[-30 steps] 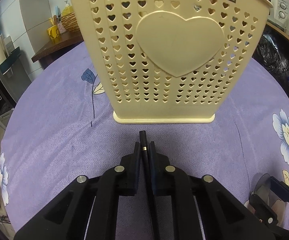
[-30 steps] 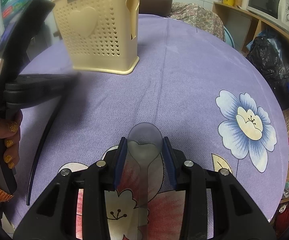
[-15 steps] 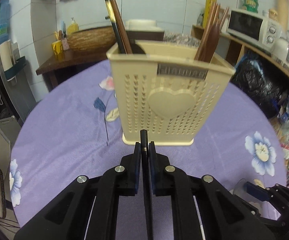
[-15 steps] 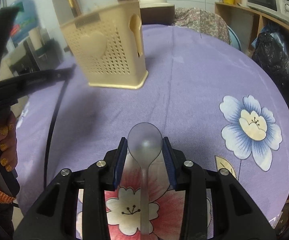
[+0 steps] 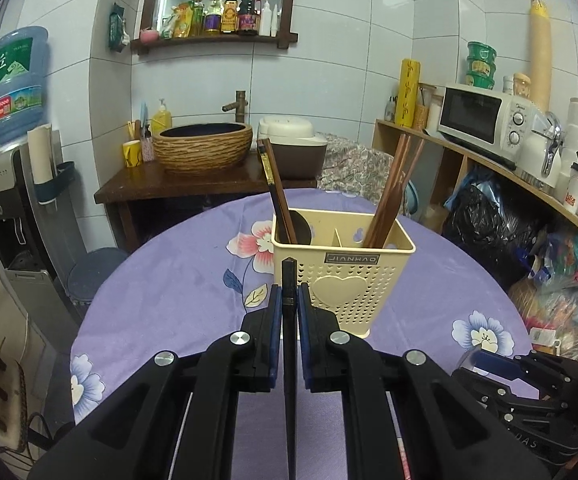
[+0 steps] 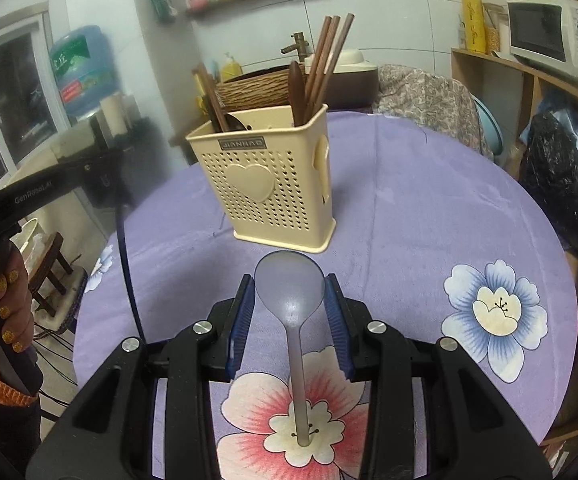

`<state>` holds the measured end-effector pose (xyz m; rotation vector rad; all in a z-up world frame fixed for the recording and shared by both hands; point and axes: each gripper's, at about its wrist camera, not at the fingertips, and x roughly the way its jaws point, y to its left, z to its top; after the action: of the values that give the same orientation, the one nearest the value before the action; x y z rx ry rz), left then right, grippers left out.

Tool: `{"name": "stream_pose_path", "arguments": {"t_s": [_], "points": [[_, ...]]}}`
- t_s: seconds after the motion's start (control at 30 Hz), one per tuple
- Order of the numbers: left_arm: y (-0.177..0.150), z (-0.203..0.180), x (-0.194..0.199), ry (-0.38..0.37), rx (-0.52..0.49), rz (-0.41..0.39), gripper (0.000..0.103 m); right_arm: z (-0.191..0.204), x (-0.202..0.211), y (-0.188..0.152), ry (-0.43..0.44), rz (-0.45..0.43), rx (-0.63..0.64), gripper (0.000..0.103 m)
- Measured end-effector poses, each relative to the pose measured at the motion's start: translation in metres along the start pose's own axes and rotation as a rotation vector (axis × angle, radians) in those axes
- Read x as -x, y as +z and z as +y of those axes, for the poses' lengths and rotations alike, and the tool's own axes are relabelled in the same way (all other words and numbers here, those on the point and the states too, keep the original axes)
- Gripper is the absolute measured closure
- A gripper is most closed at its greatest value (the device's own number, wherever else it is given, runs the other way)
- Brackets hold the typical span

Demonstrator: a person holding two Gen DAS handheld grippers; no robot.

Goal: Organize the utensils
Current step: 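Lift both held utensils up over the cream holder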

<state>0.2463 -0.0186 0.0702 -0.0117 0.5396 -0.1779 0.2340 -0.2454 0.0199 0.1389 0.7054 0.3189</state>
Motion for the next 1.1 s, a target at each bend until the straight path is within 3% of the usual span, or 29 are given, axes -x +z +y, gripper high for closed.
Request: {"name": "stream_pose_path", "arguments": {"t_s": [0.3,1.1], "points": [[0.004,0.009,0.013,-0.005,0.015,-0.040,0.094,0.008,0.003,0.003,0.003,-0.008,0.022,0.067],[0.016,0.020,0.021,-0.030,0.013,-0.059,0.094,0.008,0.006,0.016,0.048,-0.026,0.034,0.067]]}}
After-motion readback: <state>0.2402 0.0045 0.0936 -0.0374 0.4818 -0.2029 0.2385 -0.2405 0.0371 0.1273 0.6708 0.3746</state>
